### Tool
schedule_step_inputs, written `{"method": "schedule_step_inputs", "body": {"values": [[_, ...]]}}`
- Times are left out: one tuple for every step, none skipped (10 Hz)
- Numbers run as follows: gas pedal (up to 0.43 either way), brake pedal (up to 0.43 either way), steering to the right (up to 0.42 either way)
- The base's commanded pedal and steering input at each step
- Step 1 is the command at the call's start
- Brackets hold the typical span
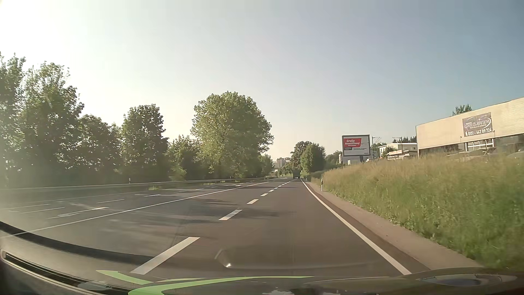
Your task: Follow the waypoints while adhering to traffic rules and regulations
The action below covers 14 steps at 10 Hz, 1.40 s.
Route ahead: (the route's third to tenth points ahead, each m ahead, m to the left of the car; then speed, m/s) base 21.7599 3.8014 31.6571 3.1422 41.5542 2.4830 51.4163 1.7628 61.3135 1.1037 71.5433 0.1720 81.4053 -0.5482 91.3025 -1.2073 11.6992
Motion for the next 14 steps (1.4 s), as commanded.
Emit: {"method": "schedule_step_inputs", "body": {"values": [[0.512,0.000,0.021],[0.512,0.000,0.019],[0.531,0.000,0.018],[0.559,0.000,0.017],[0.571,0.000,0.015],[0.571,0.000,0.013],[0.571,0.000,0.012],[0.571,0.000,0.011],[0.571,0.000,0.009],[0.579,0.000,0.007],[0.598,0.000,0.007],[0.622,0.000,0.006],[0.622,0.000,0.005],[0.622,0.000,0.005]]}}
